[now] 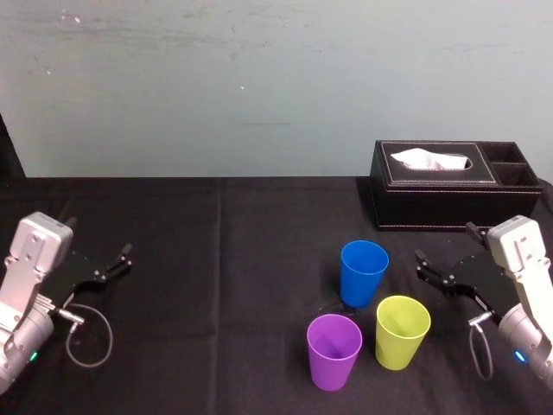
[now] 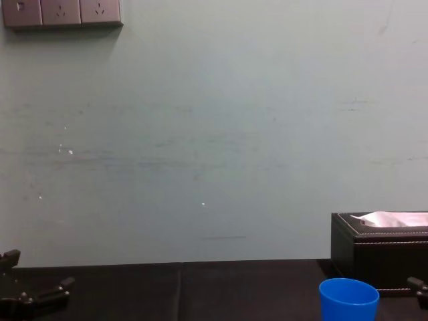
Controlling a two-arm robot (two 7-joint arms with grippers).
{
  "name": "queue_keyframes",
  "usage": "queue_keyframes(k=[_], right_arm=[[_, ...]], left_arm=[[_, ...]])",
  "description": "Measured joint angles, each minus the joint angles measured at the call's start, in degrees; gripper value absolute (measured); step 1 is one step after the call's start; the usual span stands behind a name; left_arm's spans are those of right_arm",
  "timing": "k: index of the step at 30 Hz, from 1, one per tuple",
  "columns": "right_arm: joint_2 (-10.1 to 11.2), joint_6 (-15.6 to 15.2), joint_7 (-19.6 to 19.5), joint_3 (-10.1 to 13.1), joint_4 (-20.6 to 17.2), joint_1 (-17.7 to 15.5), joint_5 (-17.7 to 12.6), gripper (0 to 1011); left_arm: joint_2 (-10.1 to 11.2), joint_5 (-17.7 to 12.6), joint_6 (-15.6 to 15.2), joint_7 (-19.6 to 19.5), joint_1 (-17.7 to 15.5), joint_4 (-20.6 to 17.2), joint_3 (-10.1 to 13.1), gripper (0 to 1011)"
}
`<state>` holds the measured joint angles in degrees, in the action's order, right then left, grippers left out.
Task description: Stack the three plastic cups sequentially using one hand.
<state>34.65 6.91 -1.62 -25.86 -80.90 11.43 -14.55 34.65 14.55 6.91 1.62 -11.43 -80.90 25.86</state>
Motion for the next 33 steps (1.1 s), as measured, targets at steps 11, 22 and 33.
queue_keyframes(k=[11, 22, 33], right_arm=[[-0.29, 0.2, 0.44, 0.67, -0.1, -0.43, -0.08, 1003], [0.72, -5.4, 3.46, 5.46, -6.25, -4.35, -5.78, 1003], [7.18, -18.18, 4.83, 12.46, -19.55, -15.83, -12.43, 1003]], left_arm=[[0.0, 0.0, 0.0, 0.0, 0.0, 0.0, 0.0, 1000], [0.0, 0.0, 0.0, 0.0, -0.01, 0.0, 0.0, 1000], [0.0, 0.0, 0.0, 0.0, 0.0, 0.0, 0.0, 1000]])
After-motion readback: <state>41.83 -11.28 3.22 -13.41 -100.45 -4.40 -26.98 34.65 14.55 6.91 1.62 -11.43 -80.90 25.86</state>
